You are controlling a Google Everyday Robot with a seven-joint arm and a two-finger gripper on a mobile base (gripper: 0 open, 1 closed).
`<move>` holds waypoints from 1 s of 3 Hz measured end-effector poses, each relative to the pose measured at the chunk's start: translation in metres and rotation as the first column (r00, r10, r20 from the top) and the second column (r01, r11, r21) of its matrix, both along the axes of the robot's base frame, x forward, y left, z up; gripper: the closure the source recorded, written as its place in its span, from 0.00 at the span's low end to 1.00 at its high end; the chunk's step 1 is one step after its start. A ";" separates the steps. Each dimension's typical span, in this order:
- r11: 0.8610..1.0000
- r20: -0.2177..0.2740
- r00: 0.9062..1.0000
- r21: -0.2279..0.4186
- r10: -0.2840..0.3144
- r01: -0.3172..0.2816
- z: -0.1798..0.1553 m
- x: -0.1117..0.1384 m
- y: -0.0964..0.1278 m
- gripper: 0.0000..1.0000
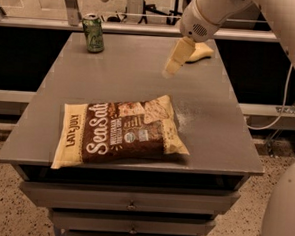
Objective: Move green can near sponge
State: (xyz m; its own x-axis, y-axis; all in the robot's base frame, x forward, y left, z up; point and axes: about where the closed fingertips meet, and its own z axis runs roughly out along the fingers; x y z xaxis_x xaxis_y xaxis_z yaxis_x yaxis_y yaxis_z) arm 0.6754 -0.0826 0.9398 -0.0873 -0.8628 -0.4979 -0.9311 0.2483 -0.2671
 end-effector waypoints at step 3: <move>0.930 0.079 0.990 0.357 -0.118 0.083 -0.024 0.110 0.087 0.00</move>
Offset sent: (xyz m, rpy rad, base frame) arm 0.1066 0.0714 -0.0310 0.3730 -0.1232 -0.0878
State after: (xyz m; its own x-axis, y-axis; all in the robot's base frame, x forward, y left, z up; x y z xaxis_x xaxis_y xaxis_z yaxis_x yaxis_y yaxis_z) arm 0.7853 0.0043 0.9162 -0.1002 -0.6197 -0.7784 -0.8702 0.4340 -0.2334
